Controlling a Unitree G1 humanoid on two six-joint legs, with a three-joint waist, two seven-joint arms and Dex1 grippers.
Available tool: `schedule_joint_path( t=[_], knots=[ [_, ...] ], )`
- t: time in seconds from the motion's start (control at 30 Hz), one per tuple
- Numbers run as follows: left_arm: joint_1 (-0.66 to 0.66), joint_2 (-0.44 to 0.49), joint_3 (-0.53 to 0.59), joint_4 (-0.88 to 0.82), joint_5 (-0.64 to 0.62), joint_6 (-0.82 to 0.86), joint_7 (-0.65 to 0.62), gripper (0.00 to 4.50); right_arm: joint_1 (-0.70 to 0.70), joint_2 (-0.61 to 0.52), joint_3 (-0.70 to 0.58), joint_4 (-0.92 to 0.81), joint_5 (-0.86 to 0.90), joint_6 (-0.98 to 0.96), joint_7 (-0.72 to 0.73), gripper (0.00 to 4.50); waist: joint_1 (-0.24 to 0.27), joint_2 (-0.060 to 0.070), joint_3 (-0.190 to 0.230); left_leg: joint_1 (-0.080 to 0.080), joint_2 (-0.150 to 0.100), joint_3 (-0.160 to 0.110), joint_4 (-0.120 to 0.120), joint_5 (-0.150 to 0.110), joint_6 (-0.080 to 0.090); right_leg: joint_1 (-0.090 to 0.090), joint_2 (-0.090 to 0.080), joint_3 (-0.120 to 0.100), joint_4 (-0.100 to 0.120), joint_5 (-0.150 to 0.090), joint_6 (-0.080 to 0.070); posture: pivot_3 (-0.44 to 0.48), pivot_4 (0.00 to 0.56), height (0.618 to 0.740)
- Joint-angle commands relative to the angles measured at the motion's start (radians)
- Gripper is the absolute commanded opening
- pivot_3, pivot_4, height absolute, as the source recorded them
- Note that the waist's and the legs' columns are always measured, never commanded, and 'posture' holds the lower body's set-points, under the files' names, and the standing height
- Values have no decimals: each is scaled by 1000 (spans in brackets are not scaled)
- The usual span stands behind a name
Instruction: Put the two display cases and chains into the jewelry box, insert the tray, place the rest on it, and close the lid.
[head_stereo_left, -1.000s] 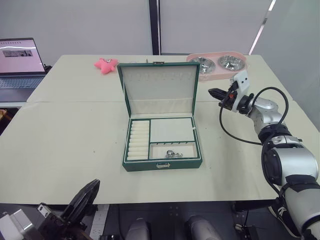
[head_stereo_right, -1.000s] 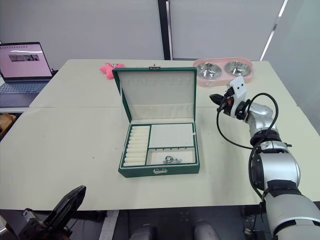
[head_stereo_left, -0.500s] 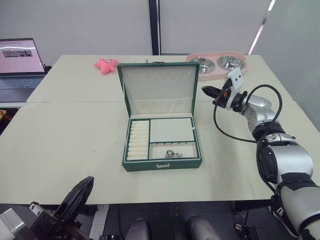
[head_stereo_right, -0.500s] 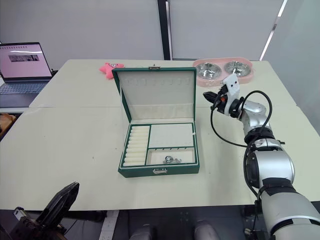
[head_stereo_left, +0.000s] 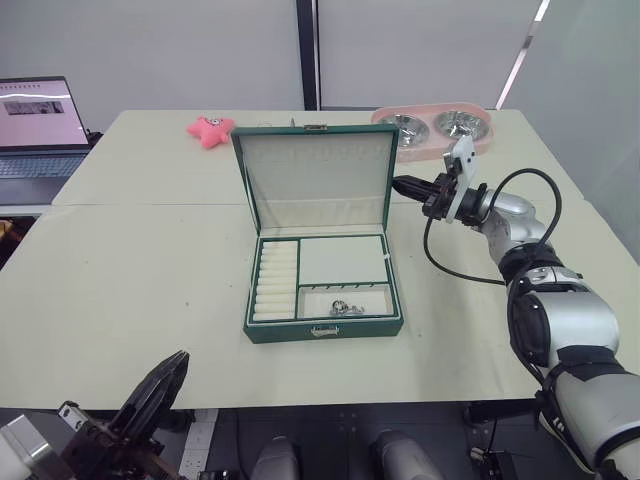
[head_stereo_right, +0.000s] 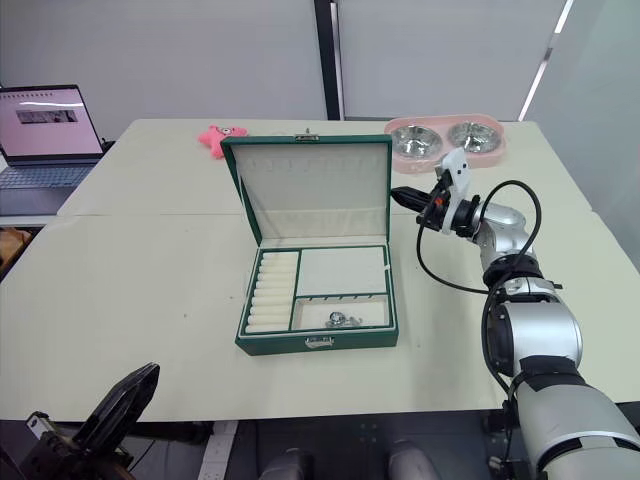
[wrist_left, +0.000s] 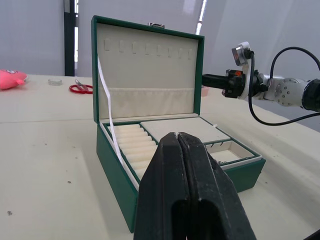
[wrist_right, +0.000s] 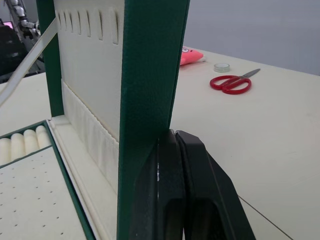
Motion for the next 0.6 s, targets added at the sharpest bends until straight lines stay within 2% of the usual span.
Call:
schedule_joint_path(
  t=[0.03, 0.33, 0.47, 0.6],
  knots=[
    [-5, 7, -8, -7, 0, -10, 7, 0, -7, -15, 3, -84, 32, 72, 111, 25, -2, 0, 0, 0, 0, 0, 0, 0, 0, 0, 0, 0, 0, 0, 0, 0, 150, 740],
    [-9, 9, -13, -1, 1, -10, 6, 0, 67, -57, 66, -223, 13, 177, 230, 25, -2, 0, 0, 0, 0, 0, 0, 0, 0, 0, 0, 0, 1, 0, 0, 0, 150, 740],
    [-18, 18, -8, 8, -14, 2, 13, 0, 97, -76, 62, -264, 12, 157, 200, 25, 1, 0, 0, 0, 0, 0, 0, 0, 0, 0, 0, 0, 1, 0, 0, 0, 150, 740],
    [-39, 67, 28, 35, -36, 42, 41, 0, 144, -105, 52, -324, 21, 146, 165, 25, 2, 0, 0, 0, 0, -1, 0, 0, 0, 0, 0, -1, 1, 0, 0, 0, 150, 740]
  ],
)
